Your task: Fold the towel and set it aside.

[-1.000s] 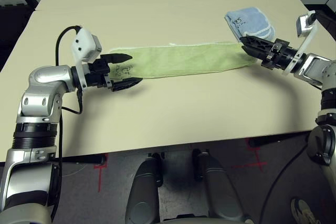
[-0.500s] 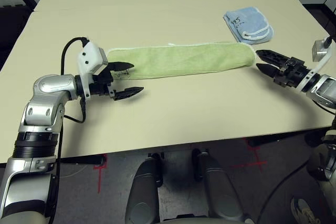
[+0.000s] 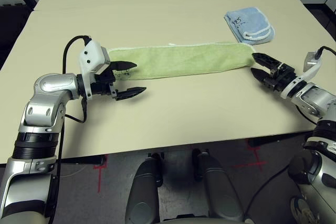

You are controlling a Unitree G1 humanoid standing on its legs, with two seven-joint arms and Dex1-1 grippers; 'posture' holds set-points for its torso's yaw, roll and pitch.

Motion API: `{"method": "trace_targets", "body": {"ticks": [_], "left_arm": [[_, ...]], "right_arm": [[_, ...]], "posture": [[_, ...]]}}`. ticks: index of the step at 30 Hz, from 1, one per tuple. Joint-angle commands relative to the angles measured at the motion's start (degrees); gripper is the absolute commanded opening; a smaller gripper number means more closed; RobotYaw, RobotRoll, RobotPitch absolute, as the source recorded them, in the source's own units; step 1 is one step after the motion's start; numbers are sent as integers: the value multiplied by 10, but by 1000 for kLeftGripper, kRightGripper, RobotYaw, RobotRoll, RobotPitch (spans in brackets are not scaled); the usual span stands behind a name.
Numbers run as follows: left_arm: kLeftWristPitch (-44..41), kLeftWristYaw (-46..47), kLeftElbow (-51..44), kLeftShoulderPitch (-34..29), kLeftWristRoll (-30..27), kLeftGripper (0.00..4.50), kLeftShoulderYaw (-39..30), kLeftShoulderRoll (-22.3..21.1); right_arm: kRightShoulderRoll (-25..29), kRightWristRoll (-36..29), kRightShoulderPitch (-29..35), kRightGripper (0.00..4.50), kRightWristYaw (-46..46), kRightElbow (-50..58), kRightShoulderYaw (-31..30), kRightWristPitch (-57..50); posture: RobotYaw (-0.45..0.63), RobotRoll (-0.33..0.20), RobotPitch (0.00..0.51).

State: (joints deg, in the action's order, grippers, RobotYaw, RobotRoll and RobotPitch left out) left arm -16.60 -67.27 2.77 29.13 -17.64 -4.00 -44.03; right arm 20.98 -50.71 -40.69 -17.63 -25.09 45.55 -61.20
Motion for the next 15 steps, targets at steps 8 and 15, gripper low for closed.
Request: {"method": "trace_targets", "body": {"ticks": [8, 15], "left_arm": [[-12, 5, -23, -19, -9, 4472, 1, -18], [-12, 6, -25, -25, -11, 4472, 1, -19]], "right_arm": [[14, -9, -13, 4465, 1, -37, -32, 31], [36, -63, 19, 4465, 31, 20, -2, -18]], "posture": [[-52, 0, 250], [-66, 0, 251]]}}
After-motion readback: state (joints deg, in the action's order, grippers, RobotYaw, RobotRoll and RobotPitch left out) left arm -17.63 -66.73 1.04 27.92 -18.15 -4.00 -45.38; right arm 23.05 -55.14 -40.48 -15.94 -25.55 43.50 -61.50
